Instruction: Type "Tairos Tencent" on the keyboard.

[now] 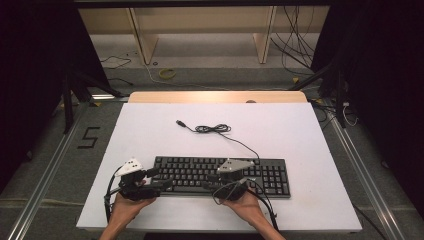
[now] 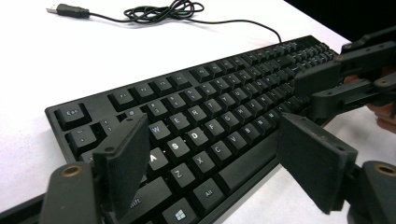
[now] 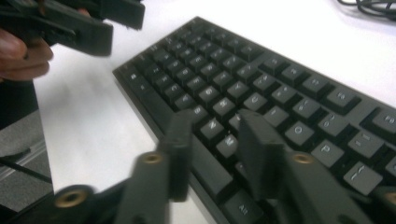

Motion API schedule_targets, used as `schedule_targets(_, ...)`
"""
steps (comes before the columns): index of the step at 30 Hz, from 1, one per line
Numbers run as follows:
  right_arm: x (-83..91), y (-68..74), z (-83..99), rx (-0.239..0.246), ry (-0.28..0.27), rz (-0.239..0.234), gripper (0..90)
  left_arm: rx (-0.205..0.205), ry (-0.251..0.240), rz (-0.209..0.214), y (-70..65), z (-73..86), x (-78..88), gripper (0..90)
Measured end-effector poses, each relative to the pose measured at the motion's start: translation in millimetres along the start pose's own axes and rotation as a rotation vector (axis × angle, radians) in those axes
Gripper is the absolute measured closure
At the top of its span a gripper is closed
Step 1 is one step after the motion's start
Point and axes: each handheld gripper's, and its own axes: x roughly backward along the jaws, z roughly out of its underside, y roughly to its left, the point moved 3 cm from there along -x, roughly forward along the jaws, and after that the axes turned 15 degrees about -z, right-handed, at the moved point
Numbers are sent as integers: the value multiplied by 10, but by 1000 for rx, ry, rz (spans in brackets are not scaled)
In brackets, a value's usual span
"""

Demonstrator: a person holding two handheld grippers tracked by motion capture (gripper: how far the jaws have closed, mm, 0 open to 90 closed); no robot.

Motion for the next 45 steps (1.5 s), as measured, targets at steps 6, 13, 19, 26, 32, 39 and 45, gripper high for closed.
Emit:
schedule_targets(6,-10,-17,-97,-20,-2,-1,423,3,4,-25,40,4,-1,261)
schedule_targets(13,-4,-28,-172,-24,-14,2,350,13,19,-55,88,17,-7,316)
schedule_targets(19,15,-57,-208,-28,-19,1,315,10,43,-67,110,36,-24,371)
schedule_targets(26,-4,-90,-229,-29,-12,6,309,2,64,-73,117,57,-32,503)
schedule_targets(32,-51,-103,-251,-28,1,11,359,-7,86,-90,138,80,-35,642)
schedule_targets(39,-112,-120,-301,-19,15,18,420,-33,107,-96,138,98,-42,767)
schedule_targets(45,-172,-130,-348,-16,18,16,432,-47,121,-102,139,108,-50,852)
